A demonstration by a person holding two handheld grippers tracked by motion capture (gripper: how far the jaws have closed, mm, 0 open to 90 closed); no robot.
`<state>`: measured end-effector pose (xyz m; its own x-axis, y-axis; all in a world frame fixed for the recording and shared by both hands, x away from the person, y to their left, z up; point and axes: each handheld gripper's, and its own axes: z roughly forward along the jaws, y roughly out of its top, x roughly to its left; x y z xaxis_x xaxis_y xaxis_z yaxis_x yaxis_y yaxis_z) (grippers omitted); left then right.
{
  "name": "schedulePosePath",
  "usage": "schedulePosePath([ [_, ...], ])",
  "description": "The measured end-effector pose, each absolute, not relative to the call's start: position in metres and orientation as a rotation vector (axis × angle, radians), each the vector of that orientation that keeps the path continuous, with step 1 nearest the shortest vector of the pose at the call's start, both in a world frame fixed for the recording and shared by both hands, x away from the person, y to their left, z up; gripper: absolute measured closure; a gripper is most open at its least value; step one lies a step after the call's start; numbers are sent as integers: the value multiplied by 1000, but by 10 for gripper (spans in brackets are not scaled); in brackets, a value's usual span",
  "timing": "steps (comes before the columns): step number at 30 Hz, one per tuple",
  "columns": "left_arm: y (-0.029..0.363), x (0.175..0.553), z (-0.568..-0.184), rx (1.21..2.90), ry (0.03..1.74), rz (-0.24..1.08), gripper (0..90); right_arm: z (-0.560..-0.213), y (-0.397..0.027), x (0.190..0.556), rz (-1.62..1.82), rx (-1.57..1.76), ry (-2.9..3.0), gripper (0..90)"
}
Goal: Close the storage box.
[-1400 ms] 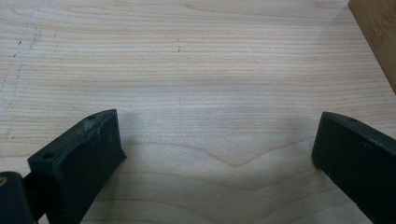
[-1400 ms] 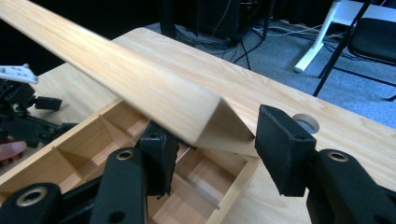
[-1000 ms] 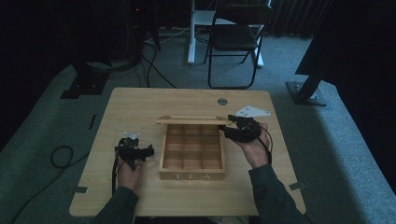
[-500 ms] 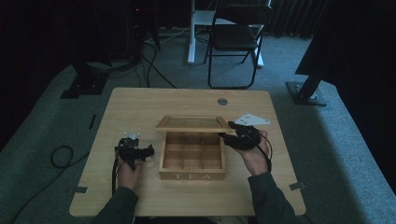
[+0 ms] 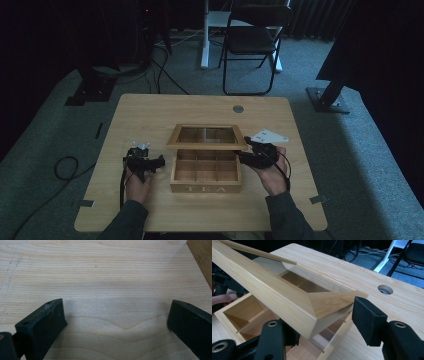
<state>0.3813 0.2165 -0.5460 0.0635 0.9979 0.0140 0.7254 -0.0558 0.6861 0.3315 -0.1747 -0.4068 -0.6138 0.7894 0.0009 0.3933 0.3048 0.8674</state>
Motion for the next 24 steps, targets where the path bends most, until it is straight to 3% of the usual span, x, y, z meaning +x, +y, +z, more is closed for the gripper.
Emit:
schedulePosePath([
  [24,216,381,-546,1829,1716,696,16,-428,-178,316,1282,1052,2152,405],
])
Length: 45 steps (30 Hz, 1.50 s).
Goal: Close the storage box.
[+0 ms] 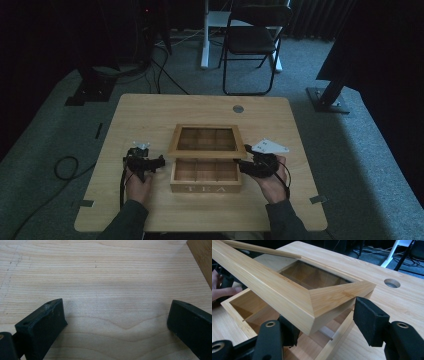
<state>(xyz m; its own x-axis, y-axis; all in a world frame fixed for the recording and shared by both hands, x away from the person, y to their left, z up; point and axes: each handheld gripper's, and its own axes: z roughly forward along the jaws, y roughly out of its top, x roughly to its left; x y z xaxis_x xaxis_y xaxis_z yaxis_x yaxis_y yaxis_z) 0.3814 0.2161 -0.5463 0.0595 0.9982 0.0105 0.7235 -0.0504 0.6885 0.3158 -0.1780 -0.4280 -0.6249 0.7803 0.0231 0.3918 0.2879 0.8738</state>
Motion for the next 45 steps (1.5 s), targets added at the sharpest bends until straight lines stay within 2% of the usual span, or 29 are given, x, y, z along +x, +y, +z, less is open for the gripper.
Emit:
schedulePosePath([
  [45,216,381,-546,1832,1714,695,16,-465,-180,301,1303,1062,2187,406],
])
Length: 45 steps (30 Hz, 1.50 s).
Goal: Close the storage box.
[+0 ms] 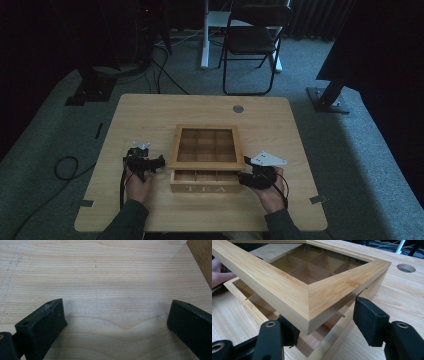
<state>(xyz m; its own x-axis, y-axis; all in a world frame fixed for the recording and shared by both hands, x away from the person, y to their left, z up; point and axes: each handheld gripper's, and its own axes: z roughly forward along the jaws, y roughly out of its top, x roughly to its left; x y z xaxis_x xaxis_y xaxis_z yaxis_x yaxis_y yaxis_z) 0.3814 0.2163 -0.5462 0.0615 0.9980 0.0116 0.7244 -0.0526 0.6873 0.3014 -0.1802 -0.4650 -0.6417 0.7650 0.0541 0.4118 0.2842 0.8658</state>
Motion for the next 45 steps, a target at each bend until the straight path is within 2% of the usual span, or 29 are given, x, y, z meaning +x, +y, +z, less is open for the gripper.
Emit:
schedulePosePath([
  [26,216,381,-546,1835,1714,695,16,-476,-179,291,1289,1038,2226,393],
  [45,216,381,-546,1831,1715,695,16,-486,-180,286,1276,1042,2253,422],
])
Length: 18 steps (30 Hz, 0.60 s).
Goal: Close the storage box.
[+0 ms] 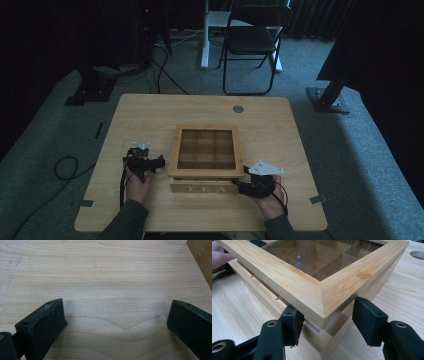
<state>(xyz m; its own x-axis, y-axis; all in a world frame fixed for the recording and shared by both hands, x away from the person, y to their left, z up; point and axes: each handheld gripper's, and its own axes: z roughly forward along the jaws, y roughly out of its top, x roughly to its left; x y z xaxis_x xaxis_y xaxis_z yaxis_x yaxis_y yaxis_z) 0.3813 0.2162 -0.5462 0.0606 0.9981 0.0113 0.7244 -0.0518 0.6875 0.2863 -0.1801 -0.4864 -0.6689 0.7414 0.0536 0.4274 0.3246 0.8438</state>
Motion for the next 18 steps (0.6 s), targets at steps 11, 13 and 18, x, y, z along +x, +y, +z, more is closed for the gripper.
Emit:
schedulePosePath([
  [11,216,381,-546,1831,1715,695,16,-490,-182,284,1266,1038,2261,425],
  [13,216,381,-546,1832,1715,695,16,-490,-181,283,1259,1031,2259,430],
  [18,216,381,-546,1831,1715,695,16,-491,-182,282,1268,1031,2260,430],
])
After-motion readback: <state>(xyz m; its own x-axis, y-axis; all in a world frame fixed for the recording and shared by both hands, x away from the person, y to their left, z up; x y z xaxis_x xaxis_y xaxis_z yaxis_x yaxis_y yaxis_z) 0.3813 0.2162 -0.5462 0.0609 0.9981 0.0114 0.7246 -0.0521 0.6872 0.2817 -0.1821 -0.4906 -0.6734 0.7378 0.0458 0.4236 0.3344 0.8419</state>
